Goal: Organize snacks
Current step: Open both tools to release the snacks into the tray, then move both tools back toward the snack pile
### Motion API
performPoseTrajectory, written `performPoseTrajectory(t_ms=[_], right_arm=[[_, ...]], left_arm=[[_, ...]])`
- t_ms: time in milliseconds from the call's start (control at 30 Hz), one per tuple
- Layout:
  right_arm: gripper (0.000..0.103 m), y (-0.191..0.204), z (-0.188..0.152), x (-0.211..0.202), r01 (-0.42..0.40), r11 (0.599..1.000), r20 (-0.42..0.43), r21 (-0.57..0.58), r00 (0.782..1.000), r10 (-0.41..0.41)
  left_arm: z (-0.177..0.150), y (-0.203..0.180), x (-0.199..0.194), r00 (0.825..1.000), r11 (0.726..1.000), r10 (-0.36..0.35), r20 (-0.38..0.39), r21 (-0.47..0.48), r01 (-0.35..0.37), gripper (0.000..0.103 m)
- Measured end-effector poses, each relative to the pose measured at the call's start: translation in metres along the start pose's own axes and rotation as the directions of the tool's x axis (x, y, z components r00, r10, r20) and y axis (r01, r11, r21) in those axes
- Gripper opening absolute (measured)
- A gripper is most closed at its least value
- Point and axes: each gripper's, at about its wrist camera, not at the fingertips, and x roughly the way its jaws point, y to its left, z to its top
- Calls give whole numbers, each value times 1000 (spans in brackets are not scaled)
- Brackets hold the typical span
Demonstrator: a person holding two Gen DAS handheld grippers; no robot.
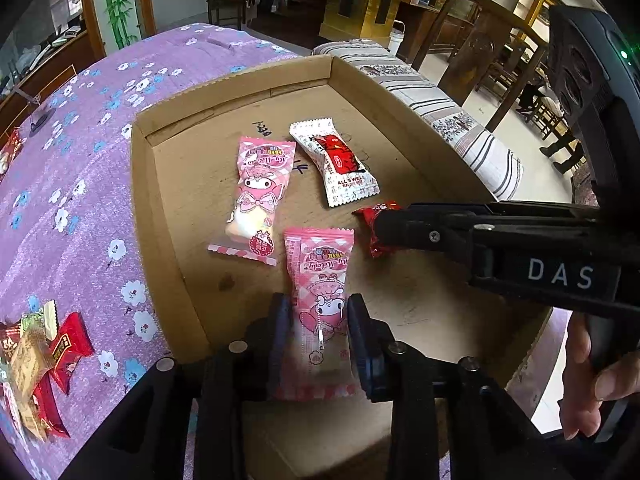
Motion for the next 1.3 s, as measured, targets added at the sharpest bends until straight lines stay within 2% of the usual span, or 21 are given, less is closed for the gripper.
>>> performPoseTrajectory(t_ms=[367, 633, 800, 933, 1033, 1300], right_arm=[[27, 5, -7, -20, -5, 999, 43, 46, 999, 3], [27, 33, -12, -30, -37, 999, 62, 33, 997, 35], [27, 57, -18, -29, -52, 999, 57, 15, 997, 51], [27, 82, -23, -27, -64, 998, 49, -18, 997, 65], [31, 99, -29, -27, -69, 996, 43, -47, 997, 71], [31, 140, -51, -23, -65, 990, 5, -124, 998, 66]], left_arm=[[-4, 4, -25, 998, 1000, 4, 56, 14, -5, 33], [-14, 23, -57, 993, 1000, 14, 118, -1, -14, 33], [-26, 48, -85, 986, 999, 39, 163, -29, -35, 34], [-36, 73, -106, 978, 996, 62, 198, -76, -48, 47], [-42, 89, -119, 973, 993, 74, 217, -106, -52, 48], [-64, 128, -140, 964, 982, 91, 249, -186, -44, 48]])
